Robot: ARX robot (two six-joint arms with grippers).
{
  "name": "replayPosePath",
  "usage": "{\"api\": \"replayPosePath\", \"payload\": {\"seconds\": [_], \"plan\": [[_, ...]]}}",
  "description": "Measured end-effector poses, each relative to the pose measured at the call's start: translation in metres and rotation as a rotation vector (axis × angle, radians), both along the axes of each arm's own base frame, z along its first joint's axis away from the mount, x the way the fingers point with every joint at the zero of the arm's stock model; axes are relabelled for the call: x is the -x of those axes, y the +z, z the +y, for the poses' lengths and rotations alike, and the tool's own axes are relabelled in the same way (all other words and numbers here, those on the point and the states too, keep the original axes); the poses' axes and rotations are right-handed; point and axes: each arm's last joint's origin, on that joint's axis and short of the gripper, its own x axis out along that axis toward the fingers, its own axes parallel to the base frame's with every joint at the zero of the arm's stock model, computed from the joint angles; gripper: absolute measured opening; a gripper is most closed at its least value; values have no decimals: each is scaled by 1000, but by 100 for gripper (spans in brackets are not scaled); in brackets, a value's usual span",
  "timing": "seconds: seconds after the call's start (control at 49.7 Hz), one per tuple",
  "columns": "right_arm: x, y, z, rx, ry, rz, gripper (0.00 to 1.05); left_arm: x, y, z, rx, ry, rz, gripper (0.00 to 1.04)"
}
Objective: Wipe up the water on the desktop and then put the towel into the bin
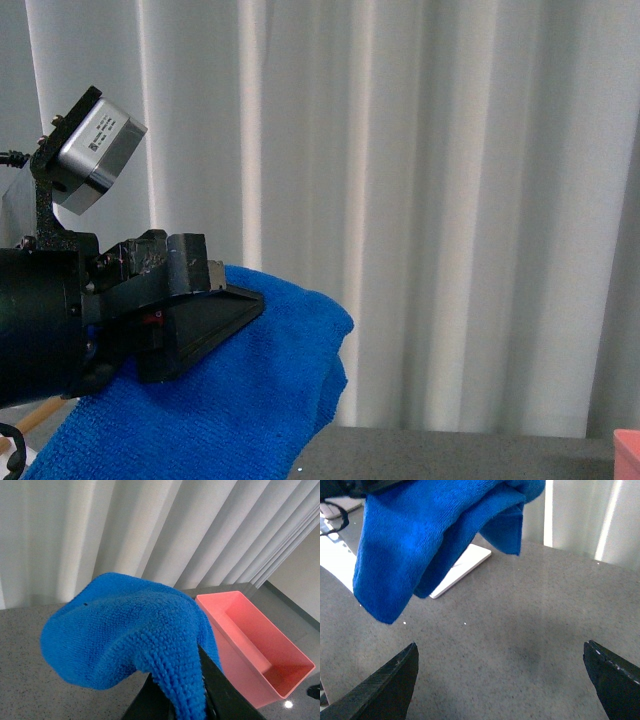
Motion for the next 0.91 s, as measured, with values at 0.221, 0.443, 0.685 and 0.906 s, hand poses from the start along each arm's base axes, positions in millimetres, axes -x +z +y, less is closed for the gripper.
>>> {"api": "replayPosePath", "payload": {"seconds": [0.221,0.443,0.685,0.906], "plan": [[-33,-6,28,-77,77,45,98,0,0,0,0,0,0,4],[-43,-19,61,-118,214,51,98,0,0,0,0,0,0,4],[-57,-29,84,-184,273,58,98,0,0,0,0,0,0,4],[-75,-29,97,-253,311,59,98,0,0,0,0,0,0,4]]}}
